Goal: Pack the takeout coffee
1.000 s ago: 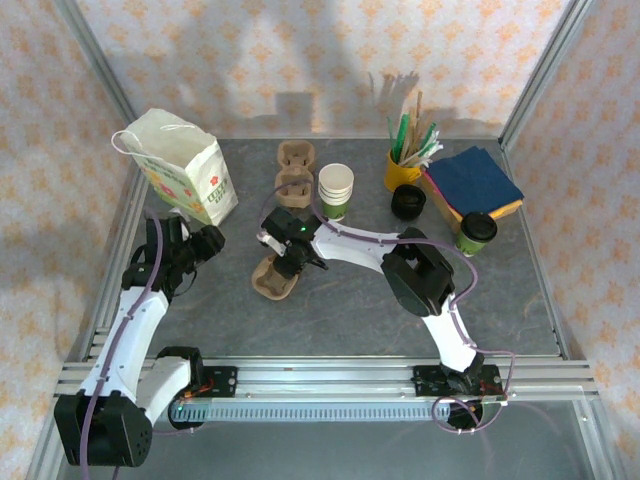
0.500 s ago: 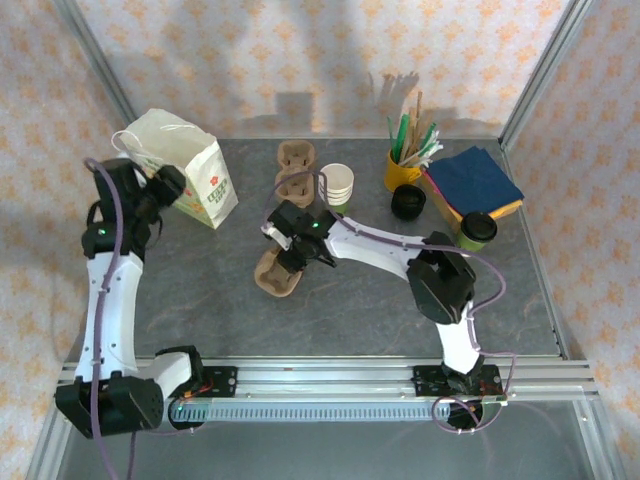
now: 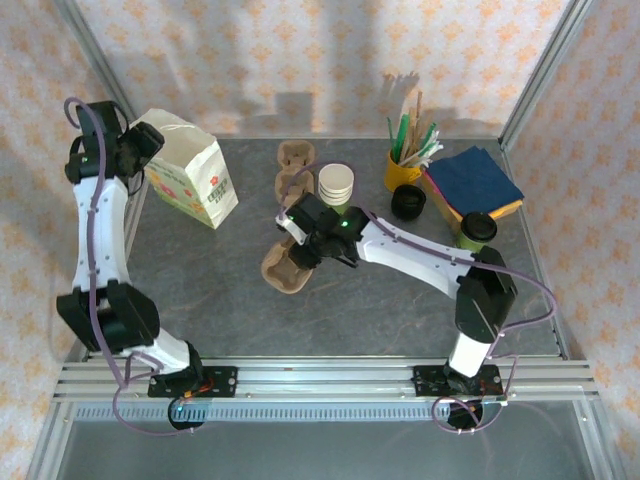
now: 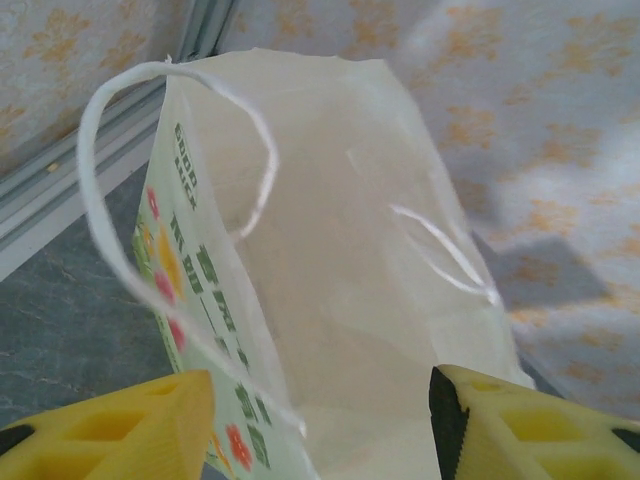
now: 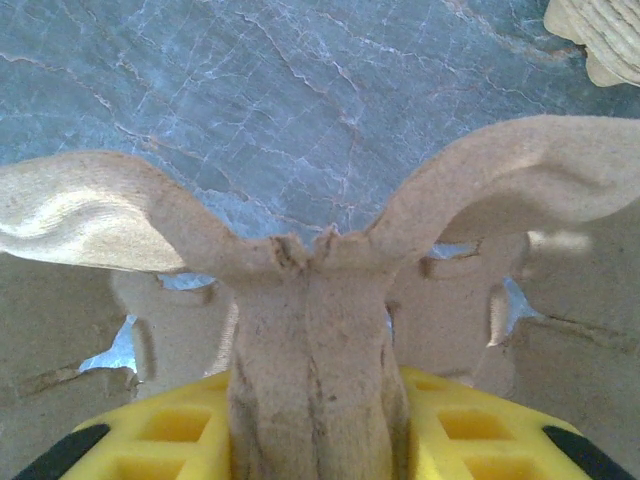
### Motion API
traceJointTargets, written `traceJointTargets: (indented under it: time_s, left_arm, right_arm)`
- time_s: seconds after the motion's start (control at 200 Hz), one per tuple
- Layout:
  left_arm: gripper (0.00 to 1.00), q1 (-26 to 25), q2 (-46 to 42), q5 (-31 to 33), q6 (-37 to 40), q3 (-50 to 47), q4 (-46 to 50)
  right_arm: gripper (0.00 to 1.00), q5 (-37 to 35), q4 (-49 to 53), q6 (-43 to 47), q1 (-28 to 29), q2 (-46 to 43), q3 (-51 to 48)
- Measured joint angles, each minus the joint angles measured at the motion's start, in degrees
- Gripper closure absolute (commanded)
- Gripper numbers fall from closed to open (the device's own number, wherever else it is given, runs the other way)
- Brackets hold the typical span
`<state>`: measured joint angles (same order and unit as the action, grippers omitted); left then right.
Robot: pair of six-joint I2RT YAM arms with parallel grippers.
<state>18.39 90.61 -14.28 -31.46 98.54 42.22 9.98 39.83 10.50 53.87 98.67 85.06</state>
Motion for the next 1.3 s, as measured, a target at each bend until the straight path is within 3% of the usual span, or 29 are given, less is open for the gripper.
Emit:
traceJointTargets:
  time_s: [0.325,0.521,0.836,1.066,1.301]
  left_arm:
    - [0.44,-1.3,11.4,6.0,3.1,13.2,12.0]
    - [0.52,-3.6,13.4,6.9,4.5,14.4,14.6]
    - [0.83,-4.3,13.9,7.5,5.4,13.9,15.1]
    - [0.92,-4.3,9.2,7.3,6.1,7.6,14.6]
    - [0.94,-4.7,-4.6,4.5,6.7,-3.8,14.1]
  right_arm:
    - [0.65,-1.1,1.0,-0.4,0.0,-3.2,-2.1]
    - [0.65,-1.4,1.6,-0.4,0.0,-3.4,-2.3]
    - [0.65,-2.4,2.6,-0.5,0.0,-5.2,-2.4]
    - [0.65,-2.9,3.2,-1.1,0.0,-7.1,-2.4]
    - [0.65,-3.0,4.6,-2.4,0.0,-10.6,-2.4]
